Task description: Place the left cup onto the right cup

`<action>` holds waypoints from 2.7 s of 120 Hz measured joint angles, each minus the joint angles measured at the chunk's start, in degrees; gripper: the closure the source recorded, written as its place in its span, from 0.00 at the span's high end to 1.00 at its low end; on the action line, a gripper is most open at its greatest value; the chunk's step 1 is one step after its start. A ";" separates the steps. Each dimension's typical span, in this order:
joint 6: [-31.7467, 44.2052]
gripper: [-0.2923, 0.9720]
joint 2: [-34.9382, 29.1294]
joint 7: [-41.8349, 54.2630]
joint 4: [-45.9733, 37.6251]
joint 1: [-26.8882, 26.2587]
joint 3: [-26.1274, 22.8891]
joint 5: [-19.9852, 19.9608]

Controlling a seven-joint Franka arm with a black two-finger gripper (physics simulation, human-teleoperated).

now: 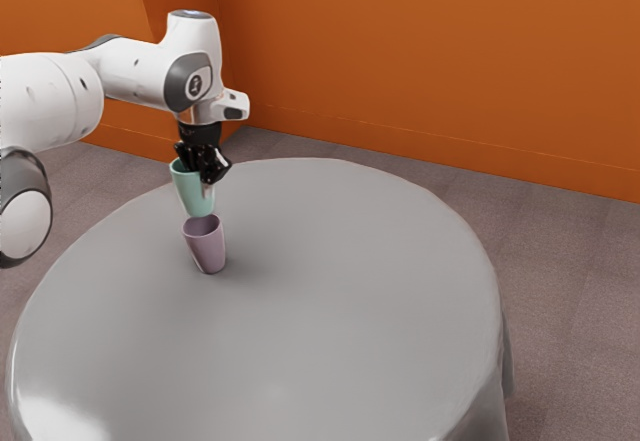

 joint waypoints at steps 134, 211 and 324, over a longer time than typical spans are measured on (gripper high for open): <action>0.83 0.16 -3.51 -1.91 -5.21 -1.14 -0.73 0.30; 1.85 0.15 -2.88 -2.26 -5.26 -0.80 -0.20 0.47; 6.26 0.15 -1.43 -3.37 -7.13 -1.24 -0.46 0.78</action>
